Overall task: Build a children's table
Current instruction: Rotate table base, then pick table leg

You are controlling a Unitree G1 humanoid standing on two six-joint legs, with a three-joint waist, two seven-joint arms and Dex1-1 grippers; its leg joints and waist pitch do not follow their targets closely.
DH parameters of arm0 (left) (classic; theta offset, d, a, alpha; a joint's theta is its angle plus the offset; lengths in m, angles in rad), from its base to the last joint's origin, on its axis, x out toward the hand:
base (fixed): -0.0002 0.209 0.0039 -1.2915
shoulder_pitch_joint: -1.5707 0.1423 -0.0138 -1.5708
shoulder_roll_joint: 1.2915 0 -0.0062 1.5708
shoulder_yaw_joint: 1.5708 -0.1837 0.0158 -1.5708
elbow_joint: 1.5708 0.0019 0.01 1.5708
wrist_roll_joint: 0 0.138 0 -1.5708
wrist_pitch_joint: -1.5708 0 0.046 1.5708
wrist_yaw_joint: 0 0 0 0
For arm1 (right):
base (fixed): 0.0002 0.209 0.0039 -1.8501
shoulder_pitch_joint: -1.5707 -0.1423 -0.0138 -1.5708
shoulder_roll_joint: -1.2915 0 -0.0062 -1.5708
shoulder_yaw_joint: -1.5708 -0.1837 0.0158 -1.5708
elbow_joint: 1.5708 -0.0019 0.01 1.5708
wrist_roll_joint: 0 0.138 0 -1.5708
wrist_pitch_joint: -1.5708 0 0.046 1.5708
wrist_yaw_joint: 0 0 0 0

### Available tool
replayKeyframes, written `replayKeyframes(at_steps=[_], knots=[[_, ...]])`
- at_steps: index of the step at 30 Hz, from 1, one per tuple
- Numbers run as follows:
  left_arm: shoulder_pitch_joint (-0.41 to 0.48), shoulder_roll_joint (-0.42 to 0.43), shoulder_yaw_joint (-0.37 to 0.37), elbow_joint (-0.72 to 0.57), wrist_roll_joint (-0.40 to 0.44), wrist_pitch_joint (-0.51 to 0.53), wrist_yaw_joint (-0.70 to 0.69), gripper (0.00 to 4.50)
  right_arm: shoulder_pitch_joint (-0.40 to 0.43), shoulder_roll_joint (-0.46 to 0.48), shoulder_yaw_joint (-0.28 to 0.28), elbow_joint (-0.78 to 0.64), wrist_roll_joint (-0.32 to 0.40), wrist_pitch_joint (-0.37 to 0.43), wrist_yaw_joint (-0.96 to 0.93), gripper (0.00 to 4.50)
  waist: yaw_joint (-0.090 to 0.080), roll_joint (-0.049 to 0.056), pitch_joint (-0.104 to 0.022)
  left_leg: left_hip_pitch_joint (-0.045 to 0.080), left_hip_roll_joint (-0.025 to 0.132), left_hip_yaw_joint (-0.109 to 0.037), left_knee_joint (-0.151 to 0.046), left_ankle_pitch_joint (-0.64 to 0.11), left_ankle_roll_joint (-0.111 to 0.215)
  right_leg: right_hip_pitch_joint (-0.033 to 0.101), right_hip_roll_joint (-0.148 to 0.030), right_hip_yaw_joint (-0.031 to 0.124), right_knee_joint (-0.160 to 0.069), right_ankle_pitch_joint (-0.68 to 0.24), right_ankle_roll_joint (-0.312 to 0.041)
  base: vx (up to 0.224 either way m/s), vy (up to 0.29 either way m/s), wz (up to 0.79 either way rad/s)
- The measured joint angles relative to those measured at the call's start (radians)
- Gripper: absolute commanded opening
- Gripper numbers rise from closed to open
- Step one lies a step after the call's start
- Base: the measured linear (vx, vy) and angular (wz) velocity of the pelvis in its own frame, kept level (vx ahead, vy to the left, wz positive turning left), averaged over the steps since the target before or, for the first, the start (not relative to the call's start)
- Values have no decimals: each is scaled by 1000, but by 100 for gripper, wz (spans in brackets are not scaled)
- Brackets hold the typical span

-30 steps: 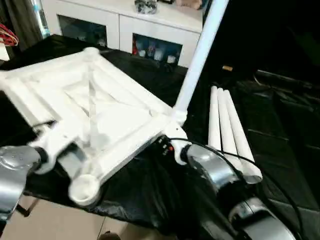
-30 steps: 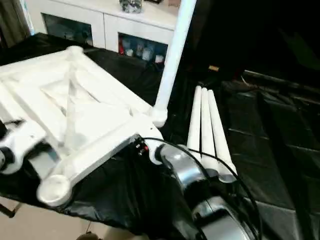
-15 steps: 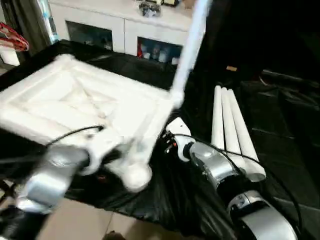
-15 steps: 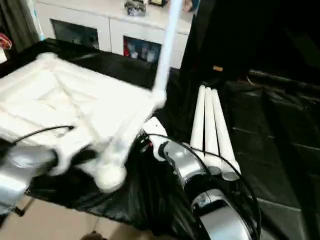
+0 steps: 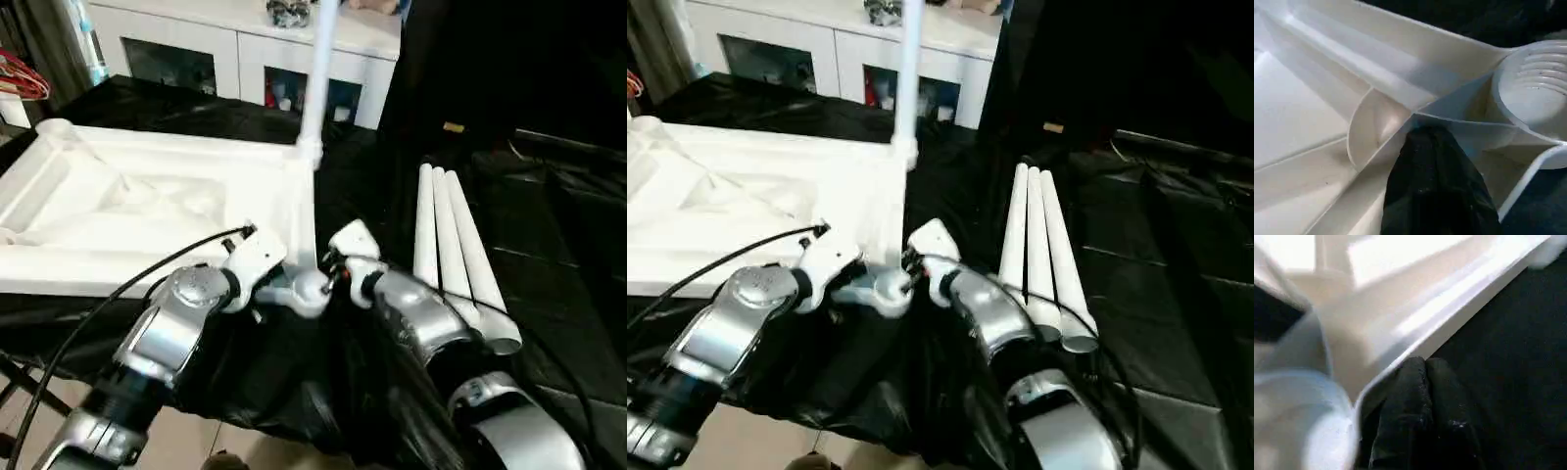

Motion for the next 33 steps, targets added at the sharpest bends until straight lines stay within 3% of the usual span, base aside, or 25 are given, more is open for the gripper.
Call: replayKeyframes(at_steps=[3, 9, 10, 13, 22, 32, 33], knots=[[18, 4, 13, -30, -16, 0, -18, 0, 12, -35, -26, -98, 1, 40, -29, 6, 0, 0, 0, -1, 0, 0, 0, 0, 0, 0, 0, 0, -2, -1, 1, 0, 0, 0], [103, 40, 62, -173, -108, -6, -105, 0, 15, -105, -114, -274, 25, 270, -71, 6, -1, 0, 0, -2, 0, 0, 0, 0, 0, -1, 1, 1, -2, -4, 2, 0, 0, 0], [116, 41, 72, -202, -134, 0, -116, 33, 15, -108, -131, -300, 36, 321, -83, 31, -2, 0, 0, -2, 0, 0, 0, 0, 0, -1, 1, 0, -3, -5, 2, 0, 0, 0], [141, 44, 101, -290, -198, 30, -150, 44, 12, -117, -173, -316, 43, 416, -138, 51, -2, 0, 0, -2, 0, 0, 0, 0, 0, -1, 1, 1, -2, -5, 2, 0, 0, 0], [151, 28, 128, -400, -260, 90, -159, 127, 5, -112, -237, -342, 46, 643, -263, 131, -4, -1, 1, 0, 0, 1, 0, 1, -1, -1, 1, 1, 0, -5, 2, 0, 0, 0], [154, 21, 125, -479, -319, 160, -169, 188, 5, -104, -249, -387, 56, 749, -320, 208, -5, -2, 1, -1, 0, 1, 0, 1, -2, -1, 1, 1, 1, -5, 3, 0, 0, 0], [154, 21, 125, -479, -319, 160, -169, 212, 5, -104, -249, -388, 56, 754, -320, 226, -5, -2, 1, -1, 0, 1, 0, 1, -2, -1, 1, 1, 1, -6, 4, 0, 0, 0]])
